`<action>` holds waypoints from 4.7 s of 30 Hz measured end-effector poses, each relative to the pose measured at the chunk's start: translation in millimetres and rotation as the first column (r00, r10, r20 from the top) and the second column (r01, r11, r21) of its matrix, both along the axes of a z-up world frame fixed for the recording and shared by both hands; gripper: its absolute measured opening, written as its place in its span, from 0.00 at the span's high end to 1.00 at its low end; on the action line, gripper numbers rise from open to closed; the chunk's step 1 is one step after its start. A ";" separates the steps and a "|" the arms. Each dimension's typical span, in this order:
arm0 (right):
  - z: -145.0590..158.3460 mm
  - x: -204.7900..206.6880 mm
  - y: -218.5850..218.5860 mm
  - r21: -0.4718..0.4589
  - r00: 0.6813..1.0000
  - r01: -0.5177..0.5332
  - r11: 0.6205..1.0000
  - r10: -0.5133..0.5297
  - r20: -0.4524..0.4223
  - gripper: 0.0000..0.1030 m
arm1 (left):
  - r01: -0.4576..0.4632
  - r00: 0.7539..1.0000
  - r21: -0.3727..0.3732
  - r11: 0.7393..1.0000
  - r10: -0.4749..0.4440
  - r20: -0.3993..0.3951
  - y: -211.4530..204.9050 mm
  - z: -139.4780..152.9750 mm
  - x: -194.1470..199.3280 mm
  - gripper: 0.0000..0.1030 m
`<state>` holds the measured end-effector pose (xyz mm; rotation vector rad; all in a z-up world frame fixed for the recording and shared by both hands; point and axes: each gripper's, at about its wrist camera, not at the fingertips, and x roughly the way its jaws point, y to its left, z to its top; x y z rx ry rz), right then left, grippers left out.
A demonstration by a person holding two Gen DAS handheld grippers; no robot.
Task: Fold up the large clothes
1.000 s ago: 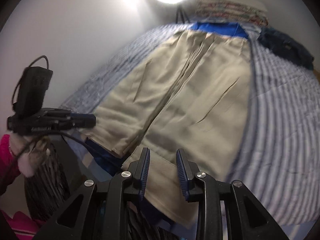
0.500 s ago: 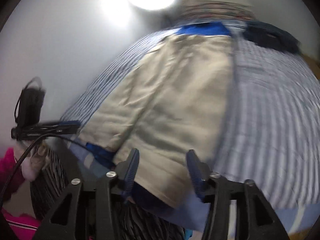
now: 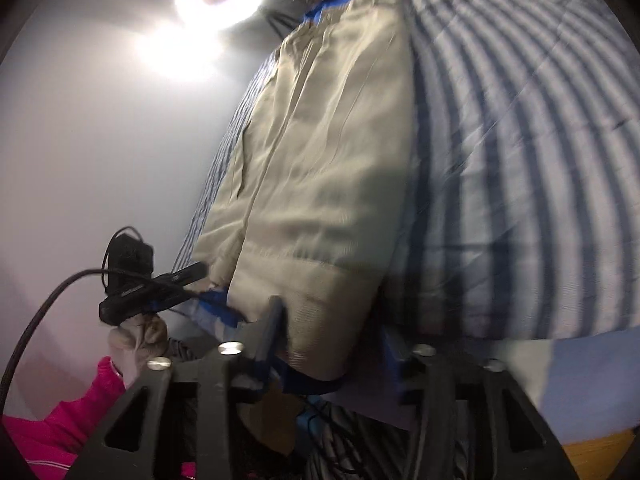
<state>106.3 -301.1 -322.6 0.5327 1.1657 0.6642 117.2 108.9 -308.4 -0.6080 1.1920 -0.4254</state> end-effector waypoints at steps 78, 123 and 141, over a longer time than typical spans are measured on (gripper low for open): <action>78.6 249.5 -42.6 0.098 0.988 0.122 0.988 -0.130 0.085 0.52 | -0.113 0.979 -0.125 0.986 0.132 0.154 15.6 71.2 259.1 0.45; 74.0 251.1 15.1 -0.316 0.956 0.108 0.942 -0.011 0.294 0.78 | -0.119 0.984 0.009 0.993 0.117 0.131 22.8 32.8 211.2 0.60; 35.7 312.8 197.5 -0.454 0.905 -0.139 0.880 0.300 0.303 1.00 | -0.104 0.991 0.067 0.992 0.098 0.092 11.9 -4.5 160.2 0.90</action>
